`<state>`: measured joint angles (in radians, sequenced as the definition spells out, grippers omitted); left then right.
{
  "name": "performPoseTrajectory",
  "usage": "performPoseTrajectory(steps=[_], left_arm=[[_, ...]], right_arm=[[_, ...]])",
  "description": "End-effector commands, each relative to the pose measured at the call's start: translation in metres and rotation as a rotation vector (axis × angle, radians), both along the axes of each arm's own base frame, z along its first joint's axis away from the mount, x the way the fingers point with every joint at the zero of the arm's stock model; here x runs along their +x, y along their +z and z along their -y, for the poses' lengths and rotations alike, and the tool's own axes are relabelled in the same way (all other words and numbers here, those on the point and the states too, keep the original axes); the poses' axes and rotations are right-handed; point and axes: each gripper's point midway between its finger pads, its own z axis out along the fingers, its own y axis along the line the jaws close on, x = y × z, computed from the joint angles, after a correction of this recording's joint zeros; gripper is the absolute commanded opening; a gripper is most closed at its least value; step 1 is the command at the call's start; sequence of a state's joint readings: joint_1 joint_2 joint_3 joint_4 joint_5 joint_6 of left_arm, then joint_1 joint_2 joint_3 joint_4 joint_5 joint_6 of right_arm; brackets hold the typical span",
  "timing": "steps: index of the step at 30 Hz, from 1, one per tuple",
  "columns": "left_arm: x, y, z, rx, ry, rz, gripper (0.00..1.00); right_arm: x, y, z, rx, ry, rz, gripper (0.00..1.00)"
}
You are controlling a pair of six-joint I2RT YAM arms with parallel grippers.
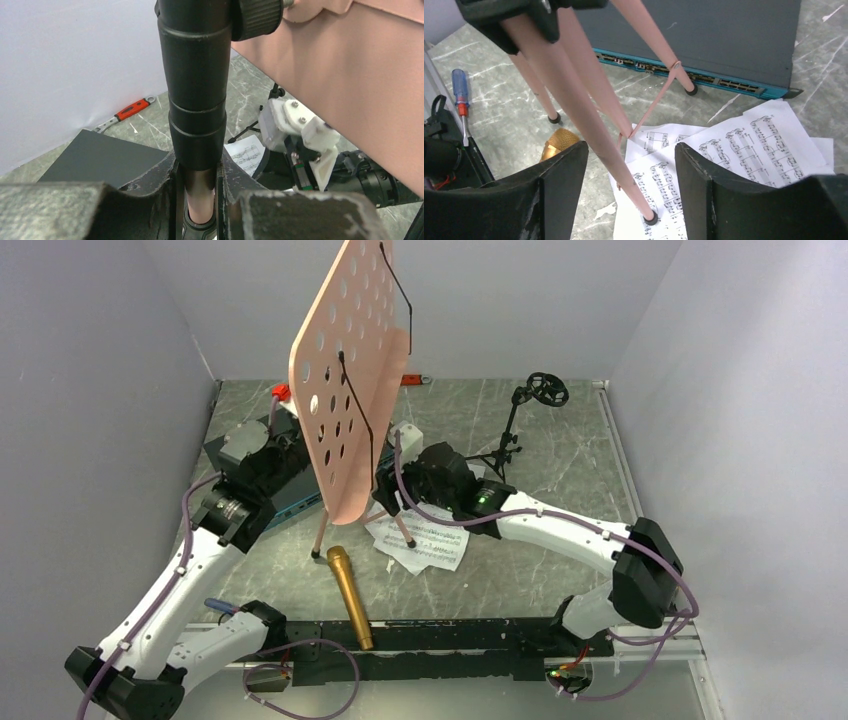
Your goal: Set up the instrument practice props
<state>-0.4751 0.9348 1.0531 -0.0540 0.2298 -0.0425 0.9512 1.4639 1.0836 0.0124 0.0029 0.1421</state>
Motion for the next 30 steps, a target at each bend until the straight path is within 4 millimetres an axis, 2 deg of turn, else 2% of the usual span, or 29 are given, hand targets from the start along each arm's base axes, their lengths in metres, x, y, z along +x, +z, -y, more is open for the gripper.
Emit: performPoseTrajectory(steps=[1, 4, 12, 17, 22, 30], left_arm=[[-0.023, 0.102, -0.022, -0.143, 0.046, 0.323, 0.03], [-0.023, 0.101, -0.021, -0.144, 0.042, 0.32, 0.03], [-0.022, 0.095, -0.019, -0.145, 0.035, 0.312, 0.03], [-0.022, 0.091, -0.019, -0.136, 0.035, 0.306, 0.03], [-0.025, 0.091, -0.019, -0.137, 0.026, 0.304, 0.03], [-0.03, 0.091, -0.018, -0.142, 0.008, 0.305, 0.03]], right_arm=[[0.006, 0.032, 0.011, 0.089, -0.062, -0.003, 0.73], [0.01, 0.024, 0.025, 0.118, -0.076, -0.071, 0.79], [0.019, -0.004, 0.079, 0.223, -0.159, -0.241, 0.82], [0.025, -0.017, 0.106, 0.198, -0.269, -0.231, 0.89], [0.049, -0.042, 0.134, 0.174, -0.377, -0.255, 0.9], [0.094, -0.073, 0.164, 0.063, -0.559, -0.203, 0.91]])
